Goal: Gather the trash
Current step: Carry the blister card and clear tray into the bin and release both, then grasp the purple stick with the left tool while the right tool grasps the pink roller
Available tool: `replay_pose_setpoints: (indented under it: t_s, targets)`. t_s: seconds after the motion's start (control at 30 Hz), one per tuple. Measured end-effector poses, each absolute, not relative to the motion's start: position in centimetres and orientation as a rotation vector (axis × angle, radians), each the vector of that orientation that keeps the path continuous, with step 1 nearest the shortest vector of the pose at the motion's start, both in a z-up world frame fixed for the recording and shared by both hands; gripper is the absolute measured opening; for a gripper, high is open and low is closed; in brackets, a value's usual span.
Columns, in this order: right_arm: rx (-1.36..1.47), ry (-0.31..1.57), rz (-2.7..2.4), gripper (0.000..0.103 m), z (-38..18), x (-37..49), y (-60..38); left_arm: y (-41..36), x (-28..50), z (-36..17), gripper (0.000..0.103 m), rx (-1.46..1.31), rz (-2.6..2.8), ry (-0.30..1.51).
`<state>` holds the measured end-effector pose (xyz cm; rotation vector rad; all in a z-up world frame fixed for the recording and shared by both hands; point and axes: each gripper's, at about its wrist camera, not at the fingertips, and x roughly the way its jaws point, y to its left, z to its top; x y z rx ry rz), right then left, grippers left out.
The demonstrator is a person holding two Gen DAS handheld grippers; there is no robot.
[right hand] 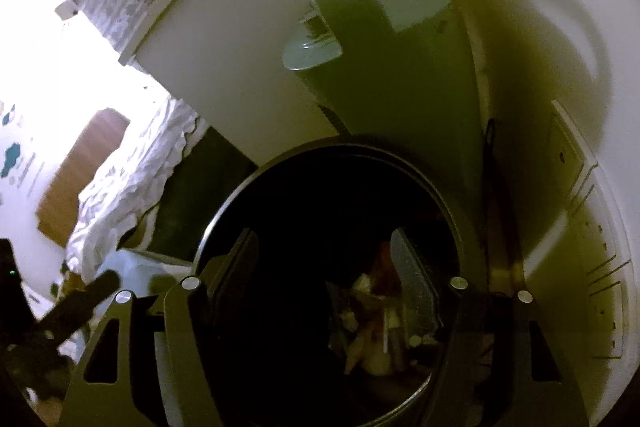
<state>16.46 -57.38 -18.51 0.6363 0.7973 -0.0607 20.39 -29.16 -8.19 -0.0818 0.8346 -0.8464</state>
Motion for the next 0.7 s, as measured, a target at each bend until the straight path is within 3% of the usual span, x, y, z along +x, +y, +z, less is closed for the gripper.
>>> replay_pose_setpoints:
  t_s: [0.57, 0.7]
  targets:
    - [0.399, 0.740, 0.289, 0.069, -13.0, 15.6, -44.2, -8.4, 15.9, -7.9, 0.071, -0.116, -0.472, 0.784]
    - [0.294, 0.769, 0.443, 0.068, -10.6, 17.4, -37.7, -5.3, 16.5, -9.7, 0.065, -0.099, -0.462, 0.833]
